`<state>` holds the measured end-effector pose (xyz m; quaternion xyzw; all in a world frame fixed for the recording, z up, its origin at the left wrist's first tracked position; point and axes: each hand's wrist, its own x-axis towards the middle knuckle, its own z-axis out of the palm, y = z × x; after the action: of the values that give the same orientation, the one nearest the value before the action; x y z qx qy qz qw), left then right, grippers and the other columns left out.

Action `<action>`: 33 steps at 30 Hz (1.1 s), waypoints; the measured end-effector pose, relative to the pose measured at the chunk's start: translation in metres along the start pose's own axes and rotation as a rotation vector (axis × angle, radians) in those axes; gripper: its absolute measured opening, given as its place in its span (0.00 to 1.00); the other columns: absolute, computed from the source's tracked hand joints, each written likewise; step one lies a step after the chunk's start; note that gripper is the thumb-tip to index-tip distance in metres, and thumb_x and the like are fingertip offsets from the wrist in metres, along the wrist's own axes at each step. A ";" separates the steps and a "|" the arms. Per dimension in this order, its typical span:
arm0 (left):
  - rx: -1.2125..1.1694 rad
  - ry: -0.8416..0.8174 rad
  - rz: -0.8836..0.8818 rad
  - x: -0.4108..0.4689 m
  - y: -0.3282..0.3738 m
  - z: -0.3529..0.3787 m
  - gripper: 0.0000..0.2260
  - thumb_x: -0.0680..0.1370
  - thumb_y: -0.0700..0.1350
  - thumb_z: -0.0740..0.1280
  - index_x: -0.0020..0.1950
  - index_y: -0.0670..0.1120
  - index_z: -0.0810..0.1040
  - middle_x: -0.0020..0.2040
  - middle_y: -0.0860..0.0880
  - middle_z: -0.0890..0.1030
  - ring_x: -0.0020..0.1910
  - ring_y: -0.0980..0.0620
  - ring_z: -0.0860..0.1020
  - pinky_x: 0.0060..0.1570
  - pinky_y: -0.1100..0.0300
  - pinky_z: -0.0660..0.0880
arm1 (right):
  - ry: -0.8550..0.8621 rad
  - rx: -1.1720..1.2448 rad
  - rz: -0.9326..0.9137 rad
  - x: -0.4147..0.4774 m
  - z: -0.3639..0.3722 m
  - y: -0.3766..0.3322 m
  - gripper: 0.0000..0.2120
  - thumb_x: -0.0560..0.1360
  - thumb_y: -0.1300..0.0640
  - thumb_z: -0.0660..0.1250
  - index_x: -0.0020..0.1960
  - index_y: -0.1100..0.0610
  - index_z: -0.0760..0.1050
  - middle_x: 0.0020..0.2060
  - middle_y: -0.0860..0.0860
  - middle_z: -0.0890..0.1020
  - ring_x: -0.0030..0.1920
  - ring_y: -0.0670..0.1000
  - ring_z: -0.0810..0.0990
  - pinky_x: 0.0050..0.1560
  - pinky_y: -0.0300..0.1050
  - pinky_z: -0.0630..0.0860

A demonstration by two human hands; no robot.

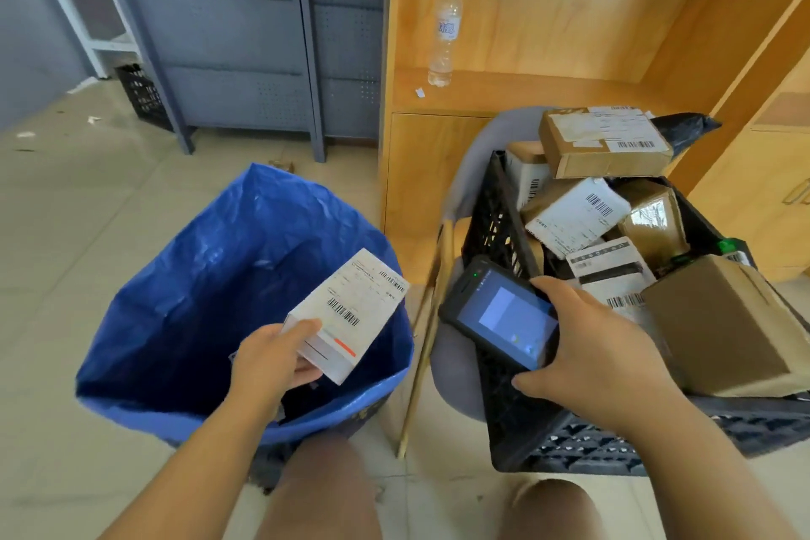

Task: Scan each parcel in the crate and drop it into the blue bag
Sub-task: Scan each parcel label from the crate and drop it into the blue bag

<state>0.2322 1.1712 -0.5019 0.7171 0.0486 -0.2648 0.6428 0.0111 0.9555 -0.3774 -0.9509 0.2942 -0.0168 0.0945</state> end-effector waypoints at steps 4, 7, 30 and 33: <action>0.141 0.048 -0.107 0.024 -0.003 -0.024 0.27 0.75 0.49 0.71 0.69 0.39 0.68 0.67 0.43 0.74 0.59 0.44 0.76 0.51 0.51 0.75 | -0.008 0.000 -0.001 0.007 0.007 -0.013 0.47 0.57 0.40 0.75 0.69 0.45 0.56 0.53 0.45 0.73 0.43 0.45 0.67 0.36 0.41 0.65; 0.388 -0.010 -0.141 0.027 0.000 -0.027 0.19 0.77 0.54 0.67 0.60 0.41 0.74 0.55 0.41 0.76 0.51 0.43 0.75 0.49 0.52 0.70 | -0.016 0.014 -0.006 0.009 0.007 -0.016 0.47 0.56 0.40 0.76 0.69 0.45 0.56 0.52 0.44 0.73 0.43 0.45 0.67 0.37 0.41 0.66; 0.626 -0.613 0.652 -0.077 0.096 0.242 0.07 0.72 0.59 0.70 0.45 0.57 0.79 0.43 0.55 0.82 0.44 0.57 0.80 0.41 0.58 0.75 | 0.323 0.028 0.401 -0.081 -0.065 0.143 0.44 0.53 0.40 0.74 0.64 0.41 0.57 0.46 0.41 0.71 0.41 0.47 0.71 0.37 0.44 0.71; 0.689 -0.690 0.709 -0.093 0.088 0.295 0.12 0.73 0.60 0.69 0.51 0.57 0.76 0.48 0.59 0.79 0.45 0.61 0.77 0.38 0.65 0.69 | 0.401 0.078 0.482 -0.096 -0.069 0.168 0.41 0.52 0.41 0.72 0.62 0.40 0.59 0.44 0.41 0.71 0.39 0.47 0.73 0.36 0.46 0.75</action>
<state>0.0948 0.9018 -0.3921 0.7291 -0.4937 -0.2523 0.4013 -0.1678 0.8618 -0.3396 -0.8272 0.5230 -0.1923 0.0725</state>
